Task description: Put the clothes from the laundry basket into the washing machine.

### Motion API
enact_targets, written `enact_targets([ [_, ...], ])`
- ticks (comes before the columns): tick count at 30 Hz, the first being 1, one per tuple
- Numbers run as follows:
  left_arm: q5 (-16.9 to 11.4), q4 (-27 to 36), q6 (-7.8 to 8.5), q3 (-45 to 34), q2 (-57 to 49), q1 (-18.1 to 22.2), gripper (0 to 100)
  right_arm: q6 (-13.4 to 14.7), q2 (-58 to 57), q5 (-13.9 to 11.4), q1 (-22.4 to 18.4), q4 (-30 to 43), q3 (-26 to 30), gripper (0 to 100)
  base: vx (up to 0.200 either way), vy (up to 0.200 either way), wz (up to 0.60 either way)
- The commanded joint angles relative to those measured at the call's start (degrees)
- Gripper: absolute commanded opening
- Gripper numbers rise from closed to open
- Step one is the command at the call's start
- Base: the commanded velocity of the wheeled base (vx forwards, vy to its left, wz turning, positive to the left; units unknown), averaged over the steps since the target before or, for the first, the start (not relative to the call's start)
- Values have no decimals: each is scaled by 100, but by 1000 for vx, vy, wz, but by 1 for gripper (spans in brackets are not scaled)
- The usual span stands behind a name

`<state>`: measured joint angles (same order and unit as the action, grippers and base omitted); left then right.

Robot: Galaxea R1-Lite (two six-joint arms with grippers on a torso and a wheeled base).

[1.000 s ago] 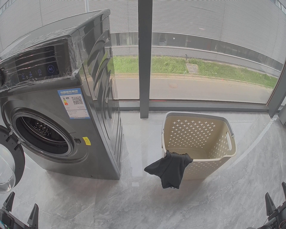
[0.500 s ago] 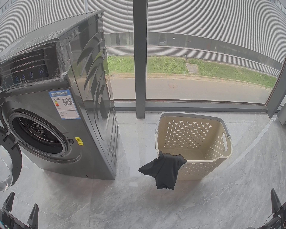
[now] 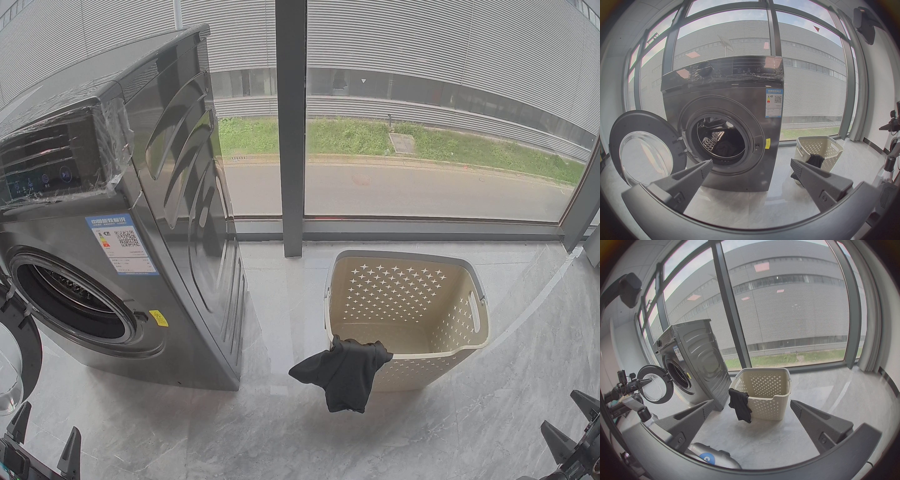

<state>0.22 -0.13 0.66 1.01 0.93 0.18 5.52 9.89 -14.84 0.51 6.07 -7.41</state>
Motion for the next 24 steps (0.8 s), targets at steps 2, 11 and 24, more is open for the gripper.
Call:
enact_targets([
  [2,4,-4,4,-84,-93,-1,100,72,1745,-327,89,-686,126,100,0,0,0],
  [11,4,-4,-4,-84,-93,-1,100,-122,4364,-362,749,-2330,73,100,0,0,0],
  [24,4,-4,4,-84,-93,-1,100,37,7106,16,1540,-4219,47,100,0,-92,0],
])
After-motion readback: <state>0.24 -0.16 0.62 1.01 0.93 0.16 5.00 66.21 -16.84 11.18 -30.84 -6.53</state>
